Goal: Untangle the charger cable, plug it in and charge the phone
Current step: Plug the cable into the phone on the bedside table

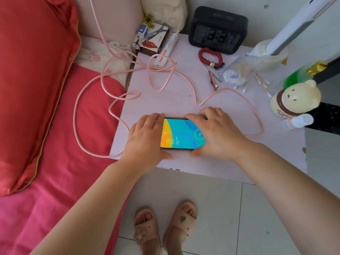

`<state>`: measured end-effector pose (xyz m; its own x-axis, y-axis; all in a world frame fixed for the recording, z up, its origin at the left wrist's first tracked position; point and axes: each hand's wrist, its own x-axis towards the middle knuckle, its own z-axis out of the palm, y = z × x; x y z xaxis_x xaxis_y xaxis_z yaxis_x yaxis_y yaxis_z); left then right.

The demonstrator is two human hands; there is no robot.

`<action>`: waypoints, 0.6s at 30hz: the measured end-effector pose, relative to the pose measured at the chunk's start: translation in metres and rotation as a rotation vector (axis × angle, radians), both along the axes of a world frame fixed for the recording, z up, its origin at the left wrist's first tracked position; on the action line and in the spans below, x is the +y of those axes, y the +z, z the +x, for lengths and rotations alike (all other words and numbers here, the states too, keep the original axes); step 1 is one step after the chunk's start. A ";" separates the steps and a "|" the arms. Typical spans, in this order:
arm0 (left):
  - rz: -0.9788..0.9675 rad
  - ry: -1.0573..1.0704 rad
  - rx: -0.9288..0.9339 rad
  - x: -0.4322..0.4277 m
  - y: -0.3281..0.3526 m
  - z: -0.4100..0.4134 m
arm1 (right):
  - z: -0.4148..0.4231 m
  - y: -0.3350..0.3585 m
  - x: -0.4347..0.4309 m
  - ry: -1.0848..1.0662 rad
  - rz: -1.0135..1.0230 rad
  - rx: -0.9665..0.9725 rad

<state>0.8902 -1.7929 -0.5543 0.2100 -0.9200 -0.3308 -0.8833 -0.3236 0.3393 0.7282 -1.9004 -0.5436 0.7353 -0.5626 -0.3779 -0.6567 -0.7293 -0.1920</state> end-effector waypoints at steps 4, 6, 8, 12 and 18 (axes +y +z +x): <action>0.005 0.008 -0.001 0.000 0.000 -0.001 | -0.001 -0.001 -0.003 -0.014 0.025 -0.008; 0.005 0.011 -0.008 -0.001 -0.001 -0.001 | -0.001 -0.001 -0.004 -0.020 0.031 -0.015; 0.003 0.016 -0.011 -0.001 -0.001 -0.001 | -0.001 -0.002 -0.004 -0.025 0.038 -0.028; 0.007 0.024 -0.018 -0.001 0.000 -0.001 | -0.003 -0.002 -0.004 -0.015 0.046 -0.034; 0.020 0.028 -0.019 -0.002 0.001 -0.002 | -0.006 -0.003 -0.006 0.004 0.036 -0.027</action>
